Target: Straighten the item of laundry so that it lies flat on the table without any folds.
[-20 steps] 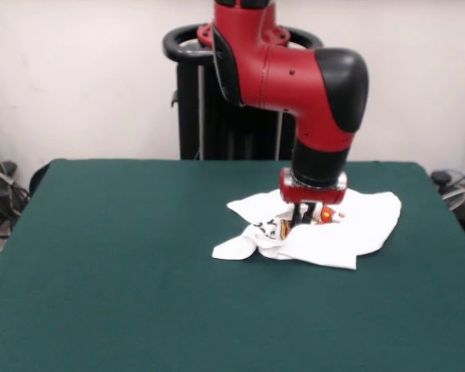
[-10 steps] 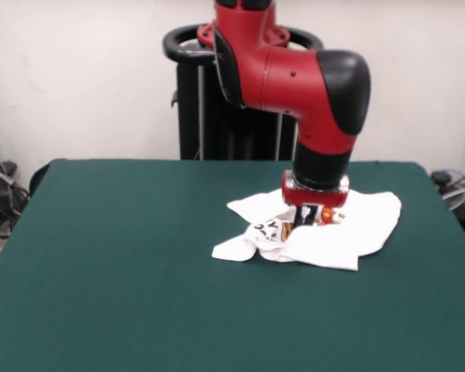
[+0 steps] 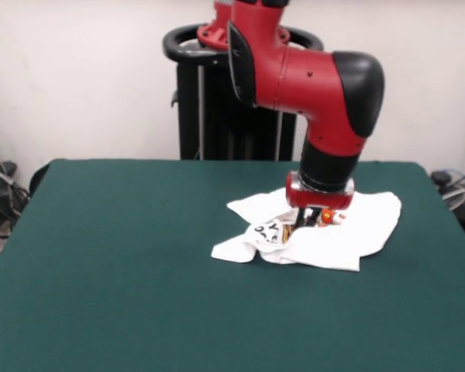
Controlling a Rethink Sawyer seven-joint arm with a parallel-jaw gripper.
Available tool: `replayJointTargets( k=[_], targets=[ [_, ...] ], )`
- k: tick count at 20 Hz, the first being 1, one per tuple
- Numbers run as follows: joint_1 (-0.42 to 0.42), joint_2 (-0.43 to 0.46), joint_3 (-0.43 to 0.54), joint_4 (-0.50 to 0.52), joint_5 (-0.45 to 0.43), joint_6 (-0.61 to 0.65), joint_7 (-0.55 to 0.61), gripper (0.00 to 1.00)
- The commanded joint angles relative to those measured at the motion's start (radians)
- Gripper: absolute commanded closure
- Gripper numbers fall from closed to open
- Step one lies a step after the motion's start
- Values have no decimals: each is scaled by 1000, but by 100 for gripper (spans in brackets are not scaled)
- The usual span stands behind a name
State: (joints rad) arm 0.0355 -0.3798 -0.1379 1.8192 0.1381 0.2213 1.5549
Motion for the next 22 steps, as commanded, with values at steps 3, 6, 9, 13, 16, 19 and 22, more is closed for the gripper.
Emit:
replayJointTargets(
  k=[3,6,9,13,16,19,22],
  targets=[
    [14,99,35,-194,89,-8,225,100],
    [11,116,46,-211,104,-23,241,100],
    [-14,132,83,-221,110,-46,240,100],
    [-38,119,123,-217,127,-45,245,100],
    [-57,91,152,-206,141,-54,247,100],
    [-62,61,161,-197,155,-48,257,100],
    [-69,45,176,-183,164,-46,264,100]
  ],
)
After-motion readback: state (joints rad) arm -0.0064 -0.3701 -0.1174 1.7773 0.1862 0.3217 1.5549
